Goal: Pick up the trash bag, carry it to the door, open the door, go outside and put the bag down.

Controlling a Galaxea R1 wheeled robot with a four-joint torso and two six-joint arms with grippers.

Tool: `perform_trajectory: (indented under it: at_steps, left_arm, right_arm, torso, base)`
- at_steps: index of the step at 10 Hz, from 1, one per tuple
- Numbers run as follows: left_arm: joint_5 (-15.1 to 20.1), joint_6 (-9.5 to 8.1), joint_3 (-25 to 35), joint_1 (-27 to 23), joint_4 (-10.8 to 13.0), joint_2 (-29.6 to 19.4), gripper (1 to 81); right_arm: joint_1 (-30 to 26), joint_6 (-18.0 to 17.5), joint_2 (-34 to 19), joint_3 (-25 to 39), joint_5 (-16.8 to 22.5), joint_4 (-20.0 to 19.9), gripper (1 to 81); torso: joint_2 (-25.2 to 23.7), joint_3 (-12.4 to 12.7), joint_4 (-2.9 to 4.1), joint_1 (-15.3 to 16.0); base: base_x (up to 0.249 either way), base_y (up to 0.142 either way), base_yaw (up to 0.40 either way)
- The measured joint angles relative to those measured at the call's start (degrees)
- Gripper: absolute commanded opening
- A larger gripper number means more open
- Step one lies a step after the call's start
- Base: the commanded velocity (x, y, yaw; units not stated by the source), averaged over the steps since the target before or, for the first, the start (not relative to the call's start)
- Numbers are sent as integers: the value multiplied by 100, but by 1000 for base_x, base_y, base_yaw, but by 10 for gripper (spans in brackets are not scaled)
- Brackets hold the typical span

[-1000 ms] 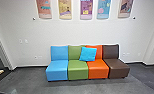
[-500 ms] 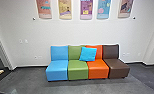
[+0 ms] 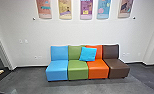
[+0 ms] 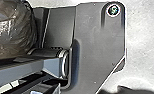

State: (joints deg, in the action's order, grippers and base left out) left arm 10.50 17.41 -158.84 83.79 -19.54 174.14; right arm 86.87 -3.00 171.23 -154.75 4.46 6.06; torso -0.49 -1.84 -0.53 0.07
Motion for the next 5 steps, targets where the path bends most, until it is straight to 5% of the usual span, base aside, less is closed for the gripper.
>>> perform_trajectory:
  at_steps: [5]
  left_arm:
    - [0, 56, 0, 22, 0, -2, 10]
  right_arm:
    - [-2, 0, -2, 0, -2, 61, 811]
  torso:
    - [0, 0, 0, 0]
  base:
    - [0, 0, -24]
